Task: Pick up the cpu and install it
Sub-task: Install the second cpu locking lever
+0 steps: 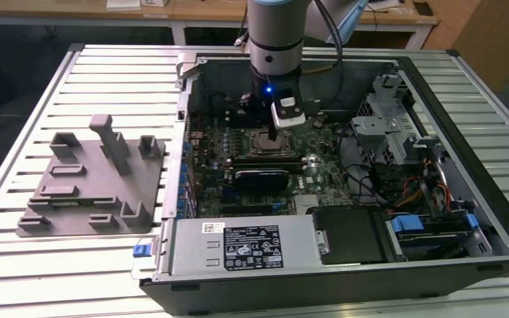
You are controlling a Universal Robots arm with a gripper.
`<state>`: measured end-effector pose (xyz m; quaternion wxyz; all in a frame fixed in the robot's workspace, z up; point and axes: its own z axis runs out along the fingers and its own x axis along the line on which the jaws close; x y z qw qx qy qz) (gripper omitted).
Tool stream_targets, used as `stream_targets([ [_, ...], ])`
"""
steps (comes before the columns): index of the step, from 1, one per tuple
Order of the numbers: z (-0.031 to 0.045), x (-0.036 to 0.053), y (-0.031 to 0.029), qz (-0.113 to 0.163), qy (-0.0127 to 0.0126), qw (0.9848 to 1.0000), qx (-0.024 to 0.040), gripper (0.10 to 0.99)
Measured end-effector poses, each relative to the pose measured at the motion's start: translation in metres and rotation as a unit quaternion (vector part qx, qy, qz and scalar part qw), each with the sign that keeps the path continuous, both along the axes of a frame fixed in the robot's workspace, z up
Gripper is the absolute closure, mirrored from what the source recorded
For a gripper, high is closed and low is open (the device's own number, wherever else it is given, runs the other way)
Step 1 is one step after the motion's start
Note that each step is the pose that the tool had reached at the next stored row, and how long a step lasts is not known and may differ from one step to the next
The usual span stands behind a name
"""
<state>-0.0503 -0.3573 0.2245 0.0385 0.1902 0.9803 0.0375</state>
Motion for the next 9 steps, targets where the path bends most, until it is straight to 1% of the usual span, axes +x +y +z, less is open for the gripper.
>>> stream_targets([
  [2, -0.0001, 0.0019, 0.0008, 0.000, 0.0013, 1.0000, -0.0048, 0.980],
  [3, -0.0001, 0.0023, 0.0009, 0.000, 0.0015, 1.0000, -0.0054, 0.980],
  [9, -0.0001, 0.0025, 0.0009, 0.000, 0.0015, 1.0000, -0.0055, 0.980],
])
